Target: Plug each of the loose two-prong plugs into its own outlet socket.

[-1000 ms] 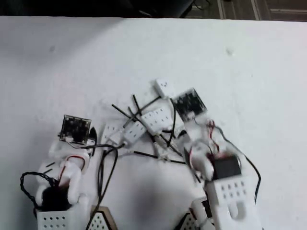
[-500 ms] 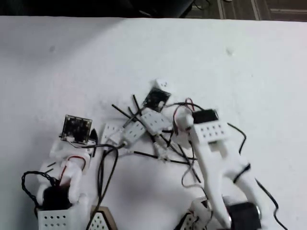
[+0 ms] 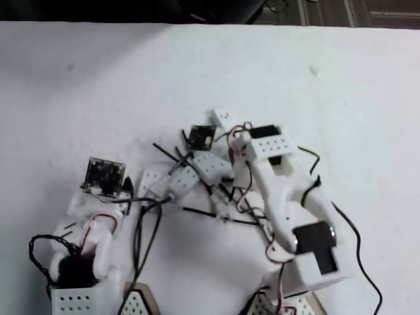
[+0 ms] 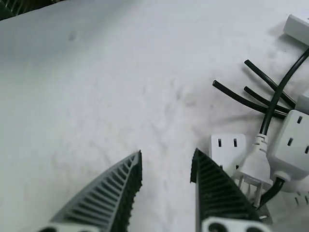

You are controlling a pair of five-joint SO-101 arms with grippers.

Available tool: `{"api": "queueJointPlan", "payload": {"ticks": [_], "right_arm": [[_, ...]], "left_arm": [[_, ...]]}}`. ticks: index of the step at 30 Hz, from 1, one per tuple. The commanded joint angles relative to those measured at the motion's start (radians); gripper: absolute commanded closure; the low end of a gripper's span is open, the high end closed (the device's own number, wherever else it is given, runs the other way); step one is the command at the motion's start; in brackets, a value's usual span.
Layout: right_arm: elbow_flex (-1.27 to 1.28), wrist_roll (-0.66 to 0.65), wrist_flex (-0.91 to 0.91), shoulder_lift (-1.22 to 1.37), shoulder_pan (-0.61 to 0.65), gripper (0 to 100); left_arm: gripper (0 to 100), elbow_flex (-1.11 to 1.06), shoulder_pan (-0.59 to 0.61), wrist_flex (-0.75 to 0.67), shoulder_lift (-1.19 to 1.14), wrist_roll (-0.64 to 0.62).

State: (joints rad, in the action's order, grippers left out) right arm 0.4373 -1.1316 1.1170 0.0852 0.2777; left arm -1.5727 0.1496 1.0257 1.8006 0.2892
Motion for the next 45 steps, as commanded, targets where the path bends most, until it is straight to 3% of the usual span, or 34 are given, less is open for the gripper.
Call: {"api": "queueJointPlan", "payload": {"ticks": [1,8,12,13,25,34,41,45], "right_arm": [[-0.091,-0.008,0.050,0.047,-0.038,82.9],[-0.199,-0.006,0.130,0.216,-0.056,84.6],[-0.201,-0.006,0.162,0.237,-0.048,99.1],[-0.201,-0.006,0.193,0.225,-0.048,97.9],[-0.195,0.002,0.593,-0.288,-0.051,98.1],[-0.163,0.147,0.595,-0.664,-0.107,98.1],[-0.112,0.301,0.542,-0.727,-0.186,98.1],[0.087,0.264,0.423,-0.727,-0.170,98.1]], "left_arm": [[82,0.005,0.005,-0.026,0.010,-0.005],[82,0.005,0.005,-0.026,0.010,-0.005],[82,0.003,0.005,-0.026,0.010,-0.005],[82,-0.002,0.005,-0.028,0.010,-0.005],[82,-0.006,0.005,-0.040,0.010,-0.003],[82,-0.006,0.005,-0.037,0.010,-0.003],[82,-0.006,0.005,-0.035,0.010,-0.003],[82,-0.006,0.005,-0.035,0.010,-0.003]]}}
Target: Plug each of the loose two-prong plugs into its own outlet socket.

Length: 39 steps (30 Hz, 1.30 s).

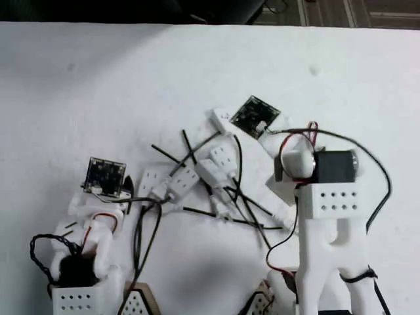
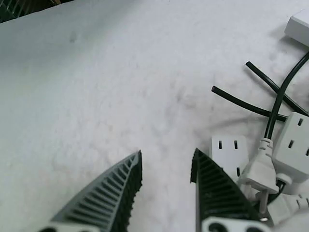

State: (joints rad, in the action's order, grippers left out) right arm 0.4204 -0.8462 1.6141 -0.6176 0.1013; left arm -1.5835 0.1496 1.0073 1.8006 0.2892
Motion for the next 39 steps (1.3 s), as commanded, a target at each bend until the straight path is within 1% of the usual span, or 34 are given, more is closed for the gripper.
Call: {"api": "queueJointPlan", "payload": {"ticks": [1,3,7,14,21,27,31,35,39], "right_arm": [[0.155,-0.043,-0.091,-0.024,0.015,98.0],[0.236,-0.094,-0.091,-0.024,0.021,96.1],[0.322,-0.180,-0.076,-0.024,0.004,87.8],[0.425,-0.301,-0.096,-0.024,-0.013,87.3],[0.540,-0.307,-0.309,-0.024,-0.030,87.2],[0.565,-0.307,-0.320,-0.024,-0.033,87.2],[0.566,-0.313,-0.329,-0.024,-0.064,86.8],[0.568,-0.338,-0.366,-0.022,-0.119,80.3],[0.568,-0.341,-0.375,-0.022,-0.145,79.6]], "left_arm": [[82,0.005,0.005,-0.017,0.010,-0.003],[82,0.005,0.005,-0.017,0.010,-0.003],[82,0.005,0.005,-0.015,0.010,-0.003],[82,0.005,0.005,-0.015,0.010,-0.003],[82,0.005,0.005,-0.015,0.010,-0.003],[82,0.005,0.005,-0.015,0.010,-0.003],[82,0.005,0.005,-0.015,0.010,-0.003],[82,0.005,0.005,-0.015,0.010,-0.003],[82,0.005,0.005,-0.015,0.010,-0.003]]}}
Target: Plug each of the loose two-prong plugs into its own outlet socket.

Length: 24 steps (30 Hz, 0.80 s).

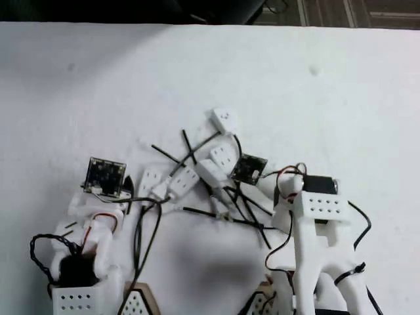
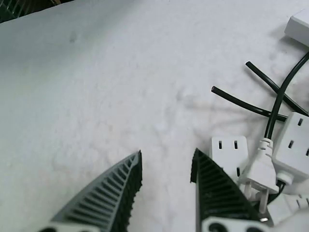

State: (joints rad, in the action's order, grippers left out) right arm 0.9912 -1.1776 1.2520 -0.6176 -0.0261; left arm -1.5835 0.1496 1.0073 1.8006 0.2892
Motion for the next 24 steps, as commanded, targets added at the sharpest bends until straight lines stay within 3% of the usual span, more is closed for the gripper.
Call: {"api": "queueJointPlan", "payload": {"ticks": [1,17,22,24], "right_arm": [[-0.002,-0.009,-0.012,-0.022,-0.018,79.6],[-0.009,-0.008,-0.236,0.363,-0.047,80.2],[-0.015,-0.009,-0.232,0.371,-0.033,99.1],[-0.044,-0.009,-0.189,0.355,-0.036,97.2]], "left_arm": [[82,0.005,0.005,-0.015,0.010,-0.003],[82,0.005,0.005,-0.015,0.010,-0.005],[82,0.005,0.005,-0.015,0.010,-0.005],[82,0.003,0.005,-0.015,0.010,-0.005]]}}
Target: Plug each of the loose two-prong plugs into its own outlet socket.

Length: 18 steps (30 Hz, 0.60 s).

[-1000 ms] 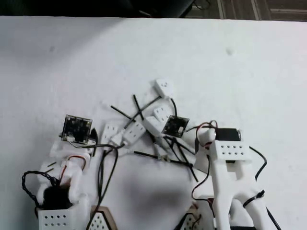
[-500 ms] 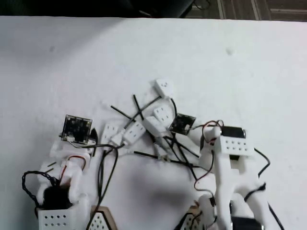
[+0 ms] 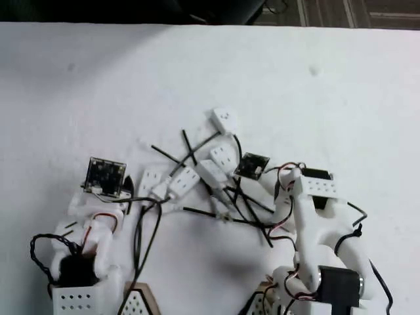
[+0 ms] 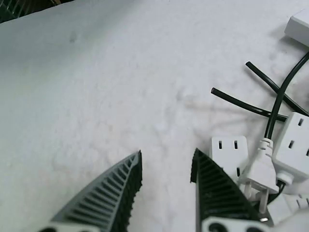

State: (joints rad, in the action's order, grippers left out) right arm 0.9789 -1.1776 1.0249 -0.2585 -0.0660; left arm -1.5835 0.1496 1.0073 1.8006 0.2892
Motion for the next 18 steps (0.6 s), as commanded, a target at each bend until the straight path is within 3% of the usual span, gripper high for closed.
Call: {"api": "queueJointPlan", "payload": {"ticks": [1,7,18], "right_arm": [[-0.060,-0.009,0.076,-0.018,0.001,98.4],[-0.287,0.014,0.352,-0.182,0.008,98.1],[-0.489,0.170,0.573,-0.407,0.113,98.1]], "left_arm": [[82,0.003,0.005,-0.015,0.010,-0.005],[82,0.003,0.005,-0.015,0.010,-0.005],[82,0.003,0.005,-0.015,0.010,-0.005]]}}
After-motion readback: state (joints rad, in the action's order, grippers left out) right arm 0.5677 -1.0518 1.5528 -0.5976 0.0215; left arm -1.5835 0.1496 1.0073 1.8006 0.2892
